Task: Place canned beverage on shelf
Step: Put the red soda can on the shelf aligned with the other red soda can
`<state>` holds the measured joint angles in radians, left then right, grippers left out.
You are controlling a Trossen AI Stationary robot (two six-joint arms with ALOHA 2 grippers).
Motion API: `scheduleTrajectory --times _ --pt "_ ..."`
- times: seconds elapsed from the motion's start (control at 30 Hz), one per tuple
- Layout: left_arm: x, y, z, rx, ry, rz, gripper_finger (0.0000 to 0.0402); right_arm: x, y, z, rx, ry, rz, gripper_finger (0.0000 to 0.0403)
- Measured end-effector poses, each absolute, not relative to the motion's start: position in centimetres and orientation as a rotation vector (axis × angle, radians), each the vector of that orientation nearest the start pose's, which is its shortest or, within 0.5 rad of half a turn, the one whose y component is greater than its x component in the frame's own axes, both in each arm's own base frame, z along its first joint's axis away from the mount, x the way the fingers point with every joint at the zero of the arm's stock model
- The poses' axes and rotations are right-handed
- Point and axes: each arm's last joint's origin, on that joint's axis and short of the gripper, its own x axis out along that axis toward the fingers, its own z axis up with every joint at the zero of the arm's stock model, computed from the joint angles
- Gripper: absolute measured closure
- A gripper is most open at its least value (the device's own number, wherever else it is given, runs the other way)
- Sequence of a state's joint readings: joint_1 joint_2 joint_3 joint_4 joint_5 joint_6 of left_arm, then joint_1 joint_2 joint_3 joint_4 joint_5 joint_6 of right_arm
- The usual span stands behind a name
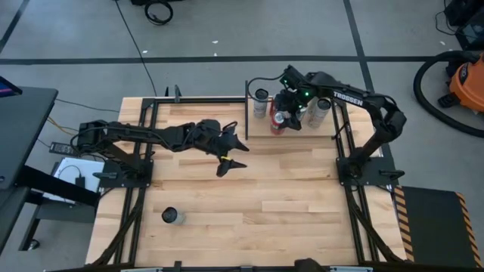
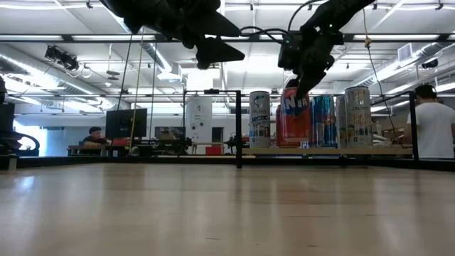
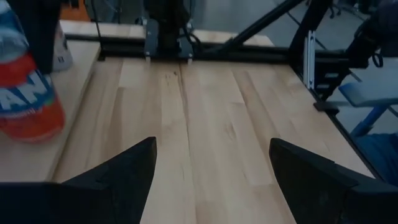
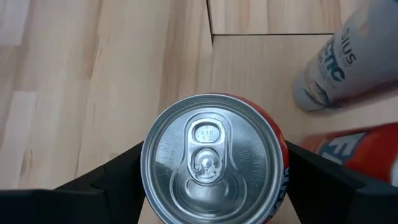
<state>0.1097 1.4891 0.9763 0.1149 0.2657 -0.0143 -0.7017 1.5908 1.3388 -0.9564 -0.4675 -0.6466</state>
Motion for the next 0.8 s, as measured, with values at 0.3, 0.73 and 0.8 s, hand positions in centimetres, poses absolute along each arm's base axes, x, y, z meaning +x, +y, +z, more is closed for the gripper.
scheduleTrajectory --times 0.3,0.73,0.8 --pt "33.1 2.9 26.8 -0.075 0.323 -0.152 0.0088 24.5 -20.1 26.9 0.069 1.027 0.104 0.008" --pt "33.1 2.9 26.8 -0.072 0.321 -0.152 0.0088 24.4 -20.5 26.6 0.071 1.028 0.093 0.0052" --pt "33.1 2.9 26.8 -0.072 0.321 -0.152 0.0088 24.5 -20.6 26.4 0.077 1.034 0.095 0.0043"
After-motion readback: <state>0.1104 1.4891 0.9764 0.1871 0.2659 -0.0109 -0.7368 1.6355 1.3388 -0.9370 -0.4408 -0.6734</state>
